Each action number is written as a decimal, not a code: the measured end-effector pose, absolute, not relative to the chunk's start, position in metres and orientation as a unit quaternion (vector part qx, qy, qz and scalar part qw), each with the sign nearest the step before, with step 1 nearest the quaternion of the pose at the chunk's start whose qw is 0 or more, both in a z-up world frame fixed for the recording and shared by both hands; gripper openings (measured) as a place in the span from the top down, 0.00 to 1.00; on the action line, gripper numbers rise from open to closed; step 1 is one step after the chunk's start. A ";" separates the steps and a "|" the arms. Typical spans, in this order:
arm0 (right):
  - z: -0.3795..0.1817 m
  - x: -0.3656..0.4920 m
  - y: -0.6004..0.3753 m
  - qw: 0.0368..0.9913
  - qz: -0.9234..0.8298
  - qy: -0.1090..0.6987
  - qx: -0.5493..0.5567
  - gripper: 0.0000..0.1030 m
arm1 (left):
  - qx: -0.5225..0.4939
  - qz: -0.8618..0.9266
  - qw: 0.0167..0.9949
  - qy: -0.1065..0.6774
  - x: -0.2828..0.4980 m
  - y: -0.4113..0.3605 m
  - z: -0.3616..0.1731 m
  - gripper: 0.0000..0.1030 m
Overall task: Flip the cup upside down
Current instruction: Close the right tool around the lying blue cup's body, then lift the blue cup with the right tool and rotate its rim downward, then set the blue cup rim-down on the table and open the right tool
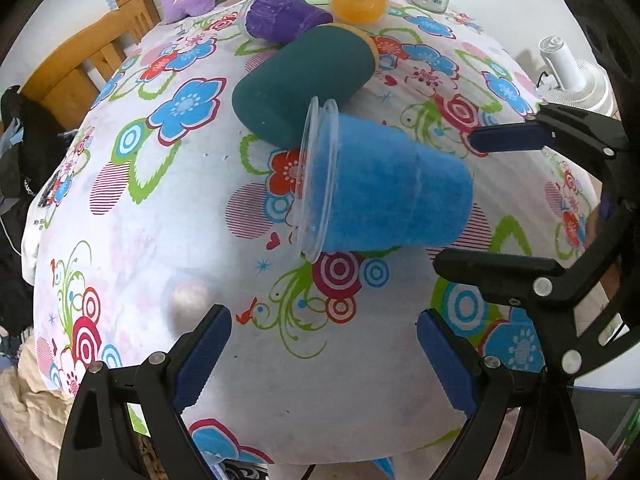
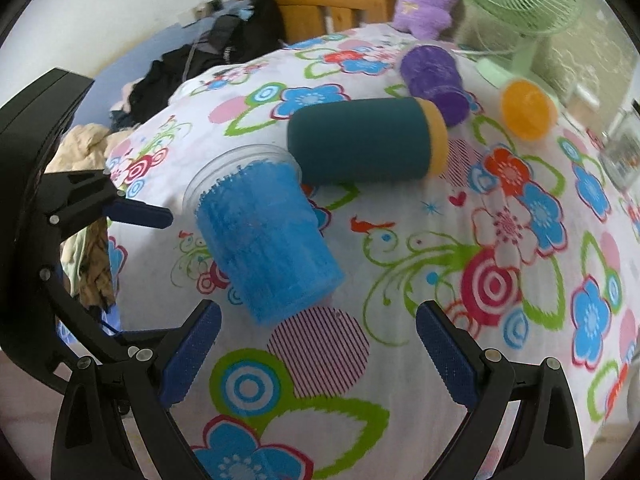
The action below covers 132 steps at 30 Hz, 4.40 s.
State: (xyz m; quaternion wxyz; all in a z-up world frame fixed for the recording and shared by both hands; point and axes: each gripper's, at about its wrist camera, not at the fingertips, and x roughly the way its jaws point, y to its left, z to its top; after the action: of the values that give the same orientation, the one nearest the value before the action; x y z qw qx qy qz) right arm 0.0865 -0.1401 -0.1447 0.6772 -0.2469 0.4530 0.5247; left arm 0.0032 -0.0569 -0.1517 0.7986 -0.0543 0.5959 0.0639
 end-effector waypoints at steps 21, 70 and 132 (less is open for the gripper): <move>-0.165 0.078 -0.132 0.640 0.608 0.388 -0.264 0.38 | -0.069 0.082 0.796 0.596 0.005 -0.051 -0.161 0.07; -0.061 0.015 -0.141 0.805 0.207 0.545 -0.107 0.44 | 0.045 -0.059 0.824 0.561 -0.001 -0.011 -0.079 0.07; -0.048 0.039 -0.137 0.809 0.196 0.550 -0.070 0.15 | 0.003 -0.002 0.843 0.537 0.015 0.014 -0.058 0.06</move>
State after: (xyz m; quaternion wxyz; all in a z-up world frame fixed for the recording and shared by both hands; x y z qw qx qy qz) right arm 0.0393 -0.1375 -0.0483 0.8086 -0.0700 0.5502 0.1963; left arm 0.0152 0.0136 -0.0578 0.8434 0.0030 0.5372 -0.0015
